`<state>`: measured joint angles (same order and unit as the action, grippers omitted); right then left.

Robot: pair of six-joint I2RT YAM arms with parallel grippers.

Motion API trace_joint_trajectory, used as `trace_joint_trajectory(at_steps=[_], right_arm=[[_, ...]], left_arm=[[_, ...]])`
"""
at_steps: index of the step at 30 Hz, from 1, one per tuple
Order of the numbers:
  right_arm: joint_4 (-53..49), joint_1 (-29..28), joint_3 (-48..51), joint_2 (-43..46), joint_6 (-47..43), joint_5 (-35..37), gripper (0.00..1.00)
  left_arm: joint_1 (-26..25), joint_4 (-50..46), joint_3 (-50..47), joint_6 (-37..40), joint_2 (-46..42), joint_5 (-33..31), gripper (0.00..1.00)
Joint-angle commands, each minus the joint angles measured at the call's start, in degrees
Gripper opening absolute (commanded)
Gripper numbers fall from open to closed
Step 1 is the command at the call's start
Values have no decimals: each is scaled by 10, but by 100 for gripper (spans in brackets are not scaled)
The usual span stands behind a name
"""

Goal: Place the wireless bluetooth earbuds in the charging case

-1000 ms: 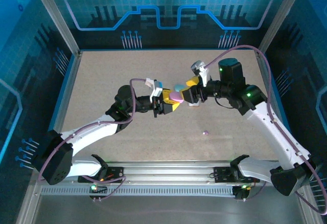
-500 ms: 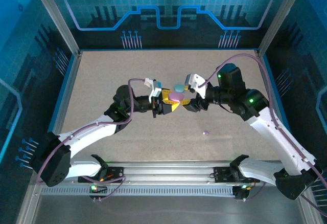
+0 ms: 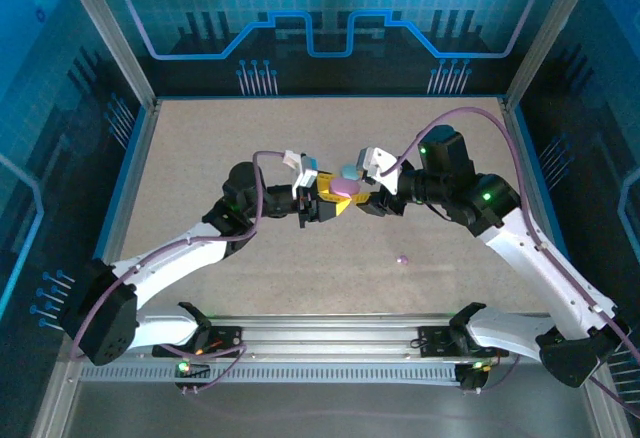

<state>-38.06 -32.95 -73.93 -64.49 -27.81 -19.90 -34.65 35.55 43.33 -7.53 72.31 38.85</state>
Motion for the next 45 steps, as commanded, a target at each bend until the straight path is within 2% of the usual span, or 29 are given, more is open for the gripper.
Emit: trace_joint_trajectory(at_steps=[1, 16, 25, 29, 33, 42, 45], right_arm=[[47, -1, -3, 6, 12, 28, 50], [43, 10, -7, 1, 42, 17, 45], [21, 0, -9, -15, 13, 10, 46], [12, -2, -18, -24, 9, 0, 38], [21, -3, -22, -25, 21, -17, 26], [15, -3, -27, -24, 31, -42, 4], [17, -3, -27, -23, 33, -41, 3]], left_arm=[[-7, -20, 19, 28, -21, 48, 30], [-8, -79, 34, 65, -26, 49, 30], [-8, -49, 35, 46, -22, 50, 30], [-7, -47, 35, 47, -20, 52, 30], [-7, -59, 35, 58, -20, 49, 31], [-7, -68, 34, 61, -14, 27, 42], [-8, -68, 33, 60, -13, 25, 50]])
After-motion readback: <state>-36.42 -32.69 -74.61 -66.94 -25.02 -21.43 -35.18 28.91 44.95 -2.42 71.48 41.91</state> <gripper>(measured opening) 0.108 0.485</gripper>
